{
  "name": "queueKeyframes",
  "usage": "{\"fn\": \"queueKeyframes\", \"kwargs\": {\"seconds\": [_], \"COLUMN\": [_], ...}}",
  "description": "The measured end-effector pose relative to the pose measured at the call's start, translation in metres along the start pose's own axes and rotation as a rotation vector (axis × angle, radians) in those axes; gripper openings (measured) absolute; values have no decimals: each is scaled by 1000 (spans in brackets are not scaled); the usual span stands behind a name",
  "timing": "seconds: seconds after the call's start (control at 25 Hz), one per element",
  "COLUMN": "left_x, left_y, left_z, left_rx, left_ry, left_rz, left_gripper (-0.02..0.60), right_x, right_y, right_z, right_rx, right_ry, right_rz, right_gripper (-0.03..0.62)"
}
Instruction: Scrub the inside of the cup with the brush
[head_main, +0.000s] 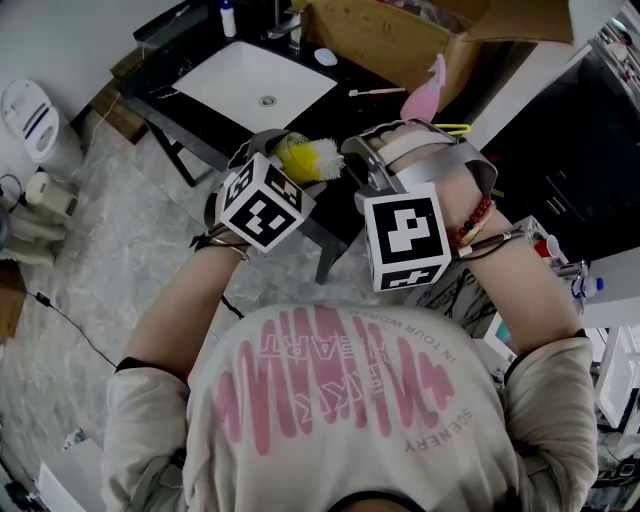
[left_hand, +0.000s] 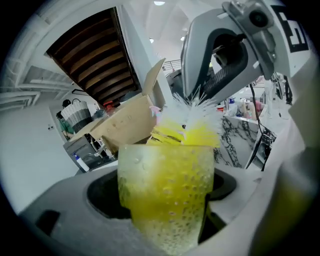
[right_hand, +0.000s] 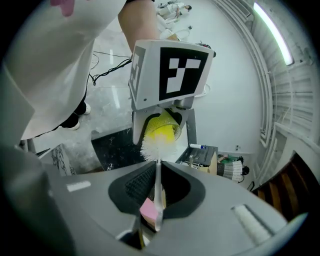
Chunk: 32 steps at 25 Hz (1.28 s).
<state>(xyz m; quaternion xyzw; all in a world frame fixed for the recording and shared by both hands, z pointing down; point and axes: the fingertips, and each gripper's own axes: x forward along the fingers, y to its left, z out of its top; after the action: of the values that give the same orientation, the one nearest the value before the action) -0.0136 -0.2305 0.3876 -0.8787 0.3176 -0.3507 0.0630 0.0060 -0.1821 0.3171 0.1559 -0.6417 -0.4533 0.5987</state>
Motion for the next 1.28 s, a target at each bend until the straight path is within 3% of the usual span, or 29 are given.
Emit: {"fn": "queueKeyframes", "kwargs": {"seconds": [0.6,1.04,1.28], "left_x": [25,34,39], "left_y": [-11,-22,-12], "left_z": [-12,3,-9], "left_rx": [230,353,373], "left_ry": [144,124,153], "left_rz": [5,-19,-10], "left_gripper": [402,402,400], "right_x": [10,20,22], "right_y": [7,10,6], "right_z": [3,-5,-10], "right_rx": [-70,-61,-40], "right_ry": [3,-6,-20], "right_rz": [51,81,81], "right_gripper": [49,49,49]}}
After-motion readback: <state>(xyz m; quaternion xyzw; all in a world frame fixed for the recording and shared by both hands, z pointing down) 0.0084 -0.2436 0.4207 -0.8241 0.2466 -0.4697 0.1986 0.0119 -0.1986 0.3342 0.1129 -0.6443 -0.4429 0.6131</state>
